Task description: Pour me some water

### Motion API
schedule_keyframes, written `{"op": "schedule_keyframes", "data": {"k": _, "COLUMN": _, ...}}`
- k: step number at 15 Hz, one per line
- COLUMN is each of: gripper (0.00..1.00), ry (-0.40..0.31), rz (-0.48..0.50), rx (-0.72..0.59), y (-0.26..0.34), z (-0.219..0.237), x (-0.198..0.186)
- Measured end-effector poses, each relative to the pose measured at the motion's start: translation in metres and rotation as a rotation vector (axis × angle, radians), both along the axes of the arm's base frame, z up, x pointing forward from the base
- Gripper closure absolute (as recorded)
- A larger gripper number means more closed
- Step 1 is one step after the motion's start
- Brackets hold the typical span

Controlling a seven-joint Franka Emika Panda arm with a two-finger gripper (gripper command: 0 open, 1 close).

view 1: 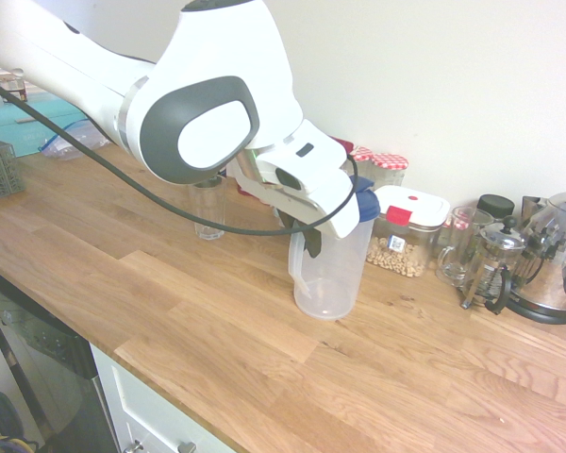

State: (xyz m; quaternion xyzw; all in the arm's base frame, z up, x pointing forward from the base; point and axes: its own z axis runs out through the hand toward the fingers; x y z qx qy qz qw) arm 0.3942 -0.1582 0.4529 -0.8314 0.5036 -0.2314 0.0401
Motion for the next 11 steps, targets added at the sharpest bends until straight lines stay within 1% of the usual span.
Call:
{"op": "schedule_keyframes", "data": {"k": 8, "gripper": 0.0, "ry": 0.002, "rz": 0.026, "rx": -0.021, "y": 0.004, "z": 0.0, "x": 0.002}}
{"op": "schedule_keyframes", "data": {"k": 9, "gripper": 0.0, "ry": 0.035, "rz": 0.041, "rx": -0.022, "y": 0.007, "z": -0.001, "x": 0.0}}
{"op": "schedule_keyframes", "data": {"k": 11, "gripper": 0.0, "ry": 0.16, "rz": 0.097, "rx": -0.007, "y": 0.016, "z": 0.001, "x": -0.015}}
